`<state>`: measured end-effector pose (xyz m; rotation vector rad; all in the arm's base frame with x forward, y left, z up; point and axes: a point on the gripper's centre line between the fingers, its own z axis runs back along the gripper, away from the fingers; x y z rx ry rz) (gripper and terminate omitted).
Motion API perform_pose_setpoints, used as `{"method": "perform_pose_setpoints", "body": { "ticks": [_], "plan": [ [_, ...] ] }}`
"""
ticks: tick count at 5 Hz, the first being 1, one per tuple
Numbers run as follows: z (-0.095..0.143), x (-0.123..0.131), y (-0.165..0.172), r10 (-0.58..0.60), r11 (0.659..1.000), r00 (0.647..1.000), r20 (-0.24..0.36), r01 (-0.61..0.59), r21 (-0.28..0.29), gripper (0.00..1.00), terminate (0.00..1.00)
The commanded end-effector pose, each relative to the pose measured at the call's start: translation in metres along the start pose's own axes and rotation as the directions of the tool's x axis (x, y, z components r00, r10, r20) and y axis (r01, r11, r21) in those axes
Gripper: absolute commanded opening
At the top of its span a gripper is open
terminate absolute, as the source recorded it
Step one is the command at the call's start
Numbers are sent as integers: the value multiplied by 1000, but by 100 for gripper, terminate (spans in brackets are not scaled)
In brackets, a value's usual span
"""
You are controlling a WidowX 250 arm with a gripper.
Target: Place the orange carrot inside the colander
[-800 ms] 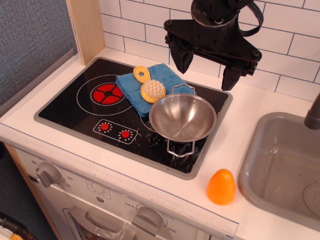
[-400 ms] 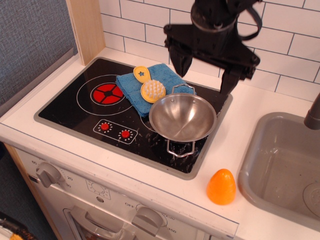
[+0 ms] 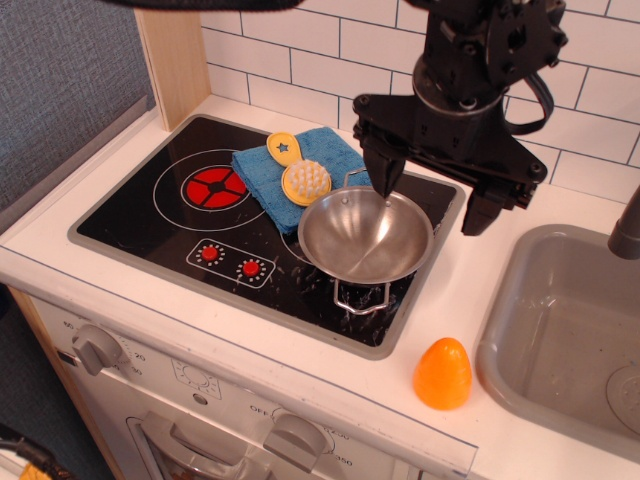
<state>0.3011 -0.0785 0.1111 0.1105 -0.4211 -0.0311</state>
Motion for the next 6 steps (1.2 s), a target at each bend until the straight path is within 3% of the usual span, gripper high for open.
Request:
{"method": "perform_pose_setpoints", "body": {
  "ticks": [1,2,4,6],
  "plan": [
    [-4,-6,-28,28,996,999,32,-25,-89,100,0],
    [-15,-21,-41,45,991,999,-12,-46,-129,100,0],
    [-29,-50,-54,-2,991,990,-144,-17,-130,100,0],
    [-44,-57,-53,-13,993,985,-174,-7,-114,100,0]
  ]
}}
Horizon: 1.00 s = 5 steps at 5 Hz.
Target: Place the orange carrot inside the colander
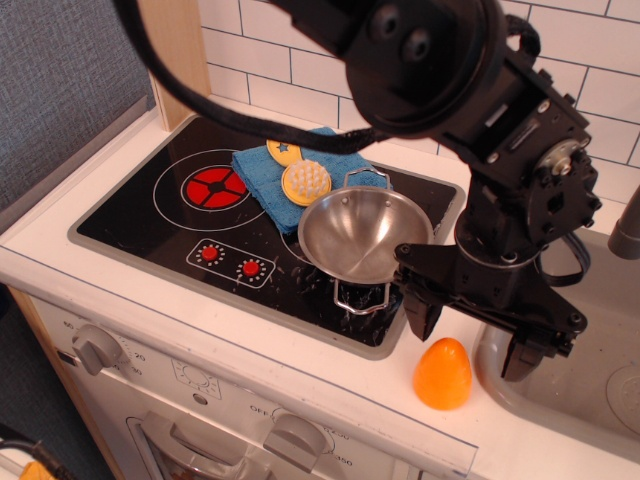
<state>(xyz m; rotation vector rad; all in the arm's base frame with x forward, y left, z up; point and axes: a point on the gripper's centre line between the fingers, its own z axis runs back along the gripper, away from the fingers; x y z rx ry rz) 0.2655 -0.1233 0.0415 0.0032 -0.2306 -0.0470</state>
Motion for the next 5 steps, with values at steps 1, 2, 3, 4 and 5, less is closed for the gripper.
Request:
{"method": "perform_pose_setpoints", "body": {
  "ticks": [1,2,3,4,5],
  "plan": [
    [-4,-3,5,-3,1000,999,-34,3,26,100,0],
    [-7,-14,5,12,1000,997,-79,-9,30,100,0],
    [-8,-17,4,12,999,996,-93,-8,37,0,0],
    [-5,-15,5,16,999,997,-72,-13,44,0,0],
    [1,-11,6,19,999,999,-46,-16,47,0,0]
  ]
}}
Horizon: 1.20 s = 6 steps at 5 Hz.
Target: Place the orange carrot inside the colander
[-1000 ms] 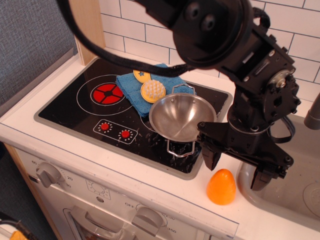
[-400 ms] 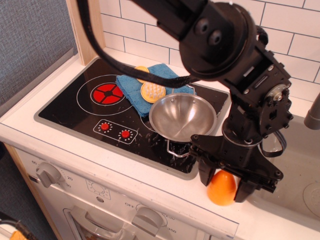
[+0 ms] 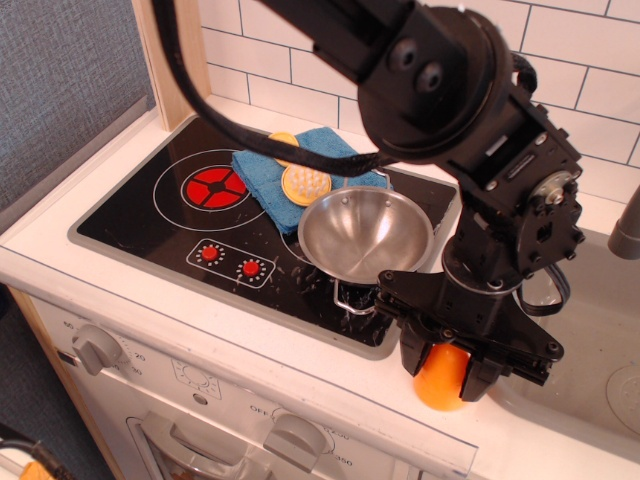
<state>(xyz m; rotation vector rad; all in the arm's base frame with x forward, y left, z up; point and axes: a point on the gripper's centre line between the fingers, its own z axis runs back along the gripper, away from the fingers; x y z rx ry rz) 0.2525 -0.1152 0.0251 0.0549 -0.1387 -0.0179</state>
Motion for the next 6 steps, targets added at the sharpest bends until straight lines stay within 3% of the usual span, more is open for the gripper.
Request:
{"method": "perform_pose_setpoints", "body": {
  "ticks": [1,3,5,6],
  "plan": [
    [33,17,2,-3,1000,998,68,3,-3,0,0],
    [85,59,5,42,998,972,231,-33,-45,0,0],
    [104,64,49,162,986,955,249,-165,-9,0,0],
    [98,65,64,185,982,956,229,-188,-5,0,0]
  ]
}}
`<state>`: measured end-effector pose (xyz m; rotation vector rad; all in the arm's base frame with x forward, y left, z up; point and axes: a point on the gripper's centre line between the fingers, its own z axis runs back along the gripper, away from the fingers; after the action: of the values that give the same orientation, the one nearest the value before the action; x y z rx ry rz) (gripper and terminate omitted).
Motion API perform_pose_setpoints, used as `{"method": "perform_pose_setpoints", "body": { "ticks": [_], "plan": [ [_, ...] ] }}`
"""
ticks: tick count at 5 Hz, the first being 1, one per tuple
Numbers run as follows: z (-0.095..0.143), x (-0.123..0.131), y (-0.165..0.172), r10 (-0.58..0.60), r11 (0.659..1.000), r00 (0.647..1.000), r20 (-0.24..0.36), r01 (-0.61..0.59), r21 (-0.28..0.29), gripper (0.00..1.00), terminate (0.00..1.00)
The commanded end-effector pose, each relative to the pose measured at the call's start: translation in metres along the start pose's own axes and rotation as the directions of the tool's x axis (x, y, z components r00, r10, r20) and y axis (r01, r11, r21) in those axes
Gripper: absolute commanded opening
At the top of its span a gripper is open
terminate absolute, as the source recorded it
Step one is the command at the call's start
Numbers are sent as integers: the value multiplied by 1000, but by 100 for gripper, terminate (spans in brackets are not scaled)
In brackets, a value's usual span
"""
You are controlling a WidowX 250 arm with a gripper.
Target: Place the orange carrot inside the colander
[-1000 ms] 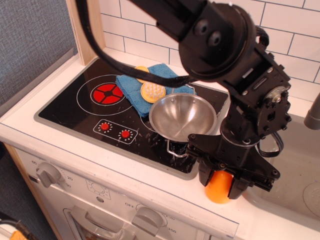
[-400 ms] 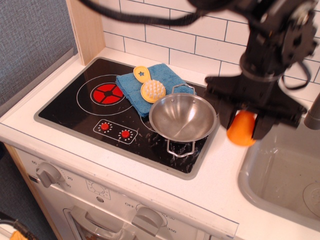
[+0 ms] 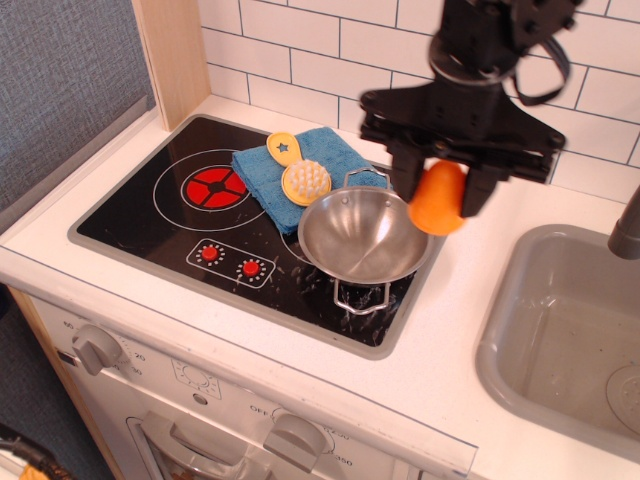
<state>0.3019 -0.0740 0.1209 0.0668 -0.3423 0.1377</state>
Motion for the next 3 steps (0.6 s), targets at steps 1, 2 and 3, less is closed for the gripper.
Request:
{"method": "perform_pose_setpoints", "body": {
  "ticks": [1,2,3],
  "plan": [
    [3,10,26,29,999,1000,12,-30,11,0,0],
    [-13,5,34,27,999,1000,-2,-27,28,0,0],
    [-32,3,42,4,998,999,-48,-1,66,0,0]
  ]
}}
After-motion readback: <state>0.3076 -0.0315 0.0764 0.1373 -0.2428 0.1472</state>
